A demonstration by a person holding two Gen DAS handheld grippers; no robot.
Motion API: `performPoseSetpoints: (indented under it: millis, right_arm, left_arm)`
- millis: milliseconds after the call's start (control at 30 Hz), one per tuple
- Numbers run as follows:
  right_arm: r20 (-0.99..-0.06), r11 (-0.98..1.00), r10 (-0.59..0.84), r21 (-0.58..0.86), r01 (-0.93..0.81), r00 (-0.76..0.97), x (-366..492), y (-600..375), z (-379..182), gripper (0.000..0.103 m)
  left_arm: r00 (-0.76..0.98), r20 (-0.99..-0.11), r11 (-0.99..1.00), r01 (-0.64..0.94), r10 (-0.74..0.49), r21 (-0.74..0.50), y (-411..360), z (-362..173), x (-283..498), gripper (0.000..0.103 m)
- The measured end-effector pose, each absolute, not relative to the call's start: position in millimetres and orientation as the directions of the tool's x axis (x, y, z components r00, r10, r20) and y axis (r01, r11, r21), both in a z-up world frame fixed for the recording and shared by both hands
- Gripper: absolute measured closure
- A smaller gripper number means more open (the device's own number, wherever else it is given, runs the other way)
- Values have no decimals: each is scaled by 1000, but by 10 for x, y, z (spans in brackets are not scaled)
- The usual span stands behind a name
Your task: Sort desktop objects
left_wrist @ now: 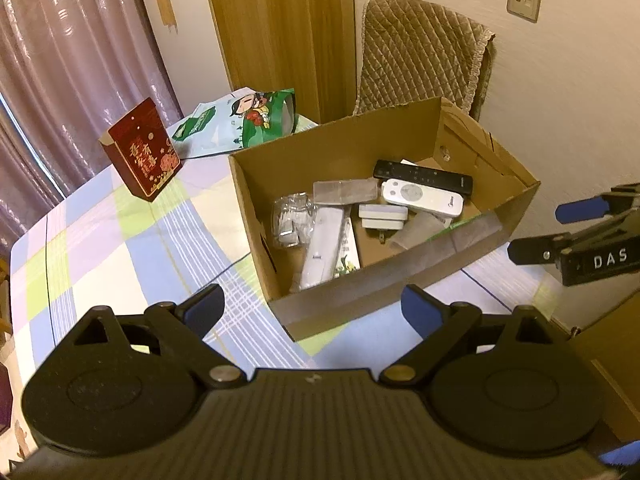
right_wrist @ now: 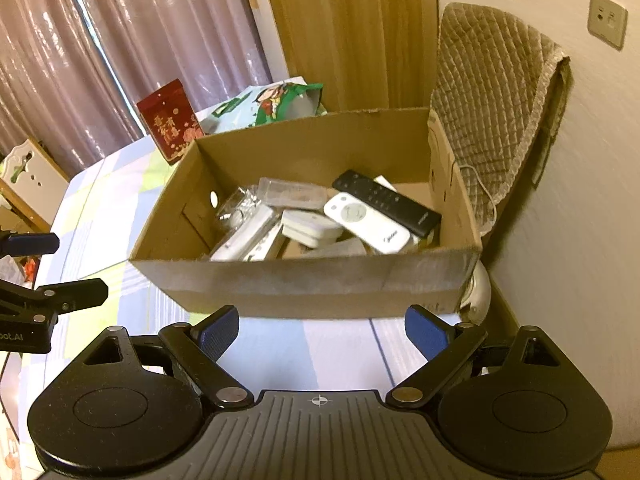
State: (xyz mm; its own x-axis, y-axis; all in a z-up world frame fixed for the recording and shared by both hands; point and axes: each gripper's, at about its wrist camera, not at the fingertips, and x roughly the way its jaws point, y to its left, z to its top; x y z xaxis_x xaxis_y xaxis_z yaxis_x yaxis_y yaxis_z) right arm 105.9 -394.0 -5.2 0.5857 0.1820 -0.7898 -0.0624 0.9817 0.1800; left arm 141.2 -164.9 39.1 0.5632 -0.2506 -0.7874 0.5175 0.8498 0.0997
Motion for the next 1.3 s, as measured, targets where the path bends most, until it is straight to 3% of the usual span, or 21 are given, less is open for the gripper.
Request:
performPoseSetpoints:
  millis: [1300]
  right_arm:
    - [-830, 990, 99, 140, 32, 549, 637, -3811, -258, 10]
  left_arm:
    - [534, -807, 845, 528, -252, 86, -1640, 50, 992, 10]
